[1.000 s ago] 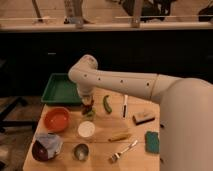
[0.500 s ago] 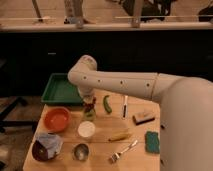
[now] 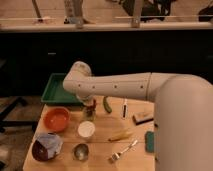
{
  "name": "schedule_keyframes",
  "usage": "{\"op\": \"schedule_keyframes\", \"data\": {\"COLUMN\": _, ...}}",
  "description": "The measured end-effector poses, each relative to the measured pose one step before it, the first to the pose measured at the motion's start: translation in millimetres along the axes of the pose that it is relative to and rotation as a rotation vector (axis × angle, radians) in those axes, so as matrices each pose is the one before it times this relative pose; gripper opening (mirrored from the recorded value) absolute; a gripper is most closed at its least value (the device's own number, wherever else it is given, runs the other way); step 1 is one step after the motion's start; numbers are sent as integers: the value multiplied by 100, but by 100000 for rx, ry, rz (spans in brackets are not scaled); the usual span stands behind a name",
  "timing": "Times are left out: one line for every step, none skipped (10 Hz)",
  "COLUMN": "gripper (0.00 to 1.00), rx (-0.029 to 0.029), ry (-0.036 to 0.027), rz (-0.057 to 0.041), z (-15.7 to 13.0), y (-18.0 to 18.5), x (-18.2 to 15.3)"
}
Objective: Place grapes in plastic cup
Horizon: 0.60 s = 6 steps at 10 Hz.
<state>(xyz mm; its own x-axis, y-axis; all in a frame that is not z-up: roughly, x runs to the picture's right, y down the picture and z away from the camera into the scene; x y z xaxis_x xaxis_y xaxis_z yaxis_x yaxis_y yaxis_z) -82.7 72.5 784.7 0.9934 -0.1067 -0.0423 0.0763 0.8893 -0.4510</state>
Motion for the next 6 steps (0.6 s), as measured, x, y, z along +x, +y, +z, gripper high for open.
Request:
{"op": "schedule_keyframes", "data": {"gripper": 0, "rx": -761, "ry": 256, "rz": -126, "z": 349, "y": 212, "x": -65}}
{"op": "schedule_keyframes", "data": {"gripper": 0, "rx": -1086, "ry": -222, "rz": 248, "z": 326, "y": 179, "x": -92}}
{"op": "schedule_keyframes", "data": {"gripper": 0, "rx": -1049, "ry": -498, "rz": 445, "z": 217, "y": 65, "x": -71}}
{"op": "schedule_keyframes", "data": {"gripper": 0, "rx": -1936, "ry": -1362, "rz": 411, "z": 239, "y": 110, "x": -210}}
{"op": "schedule_keyframes", "data": {"gripper": 0, "rx": -1821, "ry": -1637, "rz": 867, "z": 126, "y": -4, "x": -13}}
{"op": "schedule_keyframes", "data": {"gripper": 0, "rx": -1669, "ry": -1437, "rz": 1045, "z": 61, "y": -34, "x": 63}}
